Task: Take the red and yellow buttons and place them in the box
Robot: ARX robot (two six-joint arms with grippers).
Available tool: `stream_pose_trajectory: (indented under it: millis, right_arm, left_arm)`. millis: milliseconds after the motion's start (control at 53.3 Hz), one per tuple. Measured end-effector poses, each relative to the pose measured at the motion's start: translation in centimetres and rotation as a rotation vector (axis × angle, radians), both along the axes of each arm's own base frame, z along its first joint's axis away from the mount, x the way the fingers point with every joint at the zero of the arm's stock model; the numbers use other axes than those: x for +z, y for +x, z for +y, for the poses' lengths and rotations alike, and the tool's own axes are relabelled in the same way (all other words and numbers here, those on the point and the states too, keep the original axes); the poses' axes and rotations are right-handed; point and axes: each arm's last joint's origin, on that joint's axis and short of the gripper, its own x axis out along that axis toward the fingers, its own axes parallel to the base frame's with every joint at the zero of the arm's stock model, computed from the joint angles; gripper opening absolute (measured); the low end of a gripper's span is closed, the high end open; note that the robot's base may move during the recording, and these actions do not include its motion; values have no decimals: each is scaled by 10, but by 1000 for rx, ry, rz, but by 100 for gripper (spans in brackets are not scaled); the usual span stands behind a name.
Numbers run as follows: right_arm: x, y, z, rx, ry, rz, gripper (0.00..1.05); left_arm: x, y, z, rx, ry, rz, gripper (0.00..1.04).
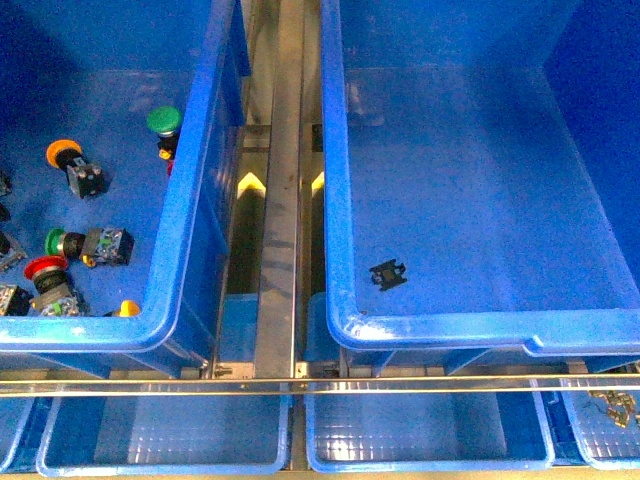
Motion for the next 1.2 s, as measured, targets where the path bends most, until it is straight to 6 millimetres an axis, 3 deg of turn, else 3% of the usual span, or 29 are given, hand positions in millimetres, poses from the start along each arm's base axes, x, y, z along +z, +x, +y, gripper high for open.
stream_pose_trajectory:
  millis: [169, 506, 731, 919, 1087, 1200]
  right_arm:
    - [0, 0, 0, 0, 0, 0, 98]
    - [0, 0, 0, 0, 0, 0, 98]
    - [0, 0, 0, 0, 0, 0, 98]
    - [0, 0, 0, 0, 0, 0, 98]
    - [0, 0, 0, 0, 0, 0, 98]
    - [0, 0, 0, 0, 0, 0, 98]
  left_arm:
    - [-1, 0, 1, 0, -6, 0, 37]
    - [9, -4, 7, 11, -91, -42, 35]
    - [62, -27, 17, 77, -259, -134, 35]
    - [89, -58, 14, 114, -480, -121, 35]
    - [117, -82, -4, 89, -666, -119, 35]
    - [146, -90, -30, 1, -777, -163, 35]
